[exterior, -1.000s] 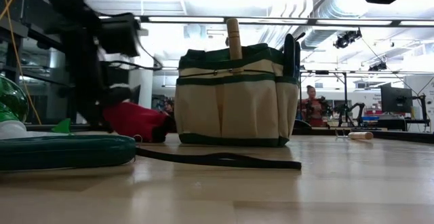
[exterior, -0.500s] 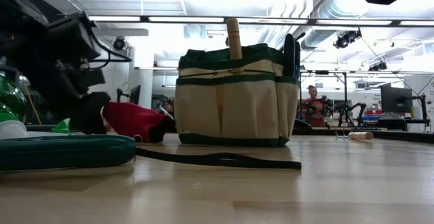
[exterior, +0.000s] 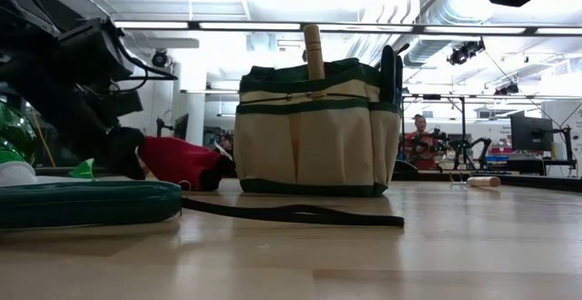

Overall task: Pick & Place Garden tools in Gardening bag
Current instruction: Put the trowel into the gardening bag

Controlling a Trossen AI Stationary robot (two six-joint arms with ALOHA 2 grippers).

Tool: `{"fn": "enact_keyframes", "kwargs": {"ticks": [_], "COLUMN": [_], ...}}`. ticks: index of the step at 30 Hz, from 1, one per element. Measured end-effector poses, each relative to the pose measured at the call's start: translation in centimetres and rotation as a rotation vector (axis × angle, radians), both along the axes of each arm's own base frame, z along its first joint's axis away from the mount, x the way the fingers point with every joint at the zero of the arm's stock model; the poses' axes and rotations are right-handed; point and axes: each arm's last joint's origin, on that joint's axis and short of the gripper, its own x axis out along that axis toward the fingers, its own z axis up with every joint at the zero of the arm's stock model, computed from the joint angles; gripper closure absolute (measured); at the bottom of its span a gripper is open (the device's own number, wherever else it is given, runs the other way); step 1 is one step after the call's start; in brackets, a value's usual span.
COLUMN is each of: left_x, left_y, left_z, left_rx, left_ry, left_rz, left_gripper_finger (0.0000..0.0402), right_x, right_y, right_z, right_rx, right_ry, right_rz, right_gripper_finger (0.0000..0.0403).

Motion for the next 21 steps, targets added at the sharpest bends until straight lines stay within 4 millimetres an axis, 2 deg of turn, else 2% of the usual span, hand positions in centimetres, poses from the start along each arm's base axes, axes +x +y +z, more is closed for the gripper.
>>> {"fn": "enact_keyframes", "kwargs": {"ticks": [21], "left_x": [0.66], "left_y": [0.02], "left_z": [0.52], "left_rx": [0.013], "left_ry": [-0.093], "left_rz": [0.012], "left_gripper_finger": [0.0174], "right_x": [0.01], "right_y": [0.0], "right_z": [0.0], "right_rx": [-0.016], "right_ry": [0.004], "right_rz": [0.009], "right_gripper_finger": [0.0274]}}
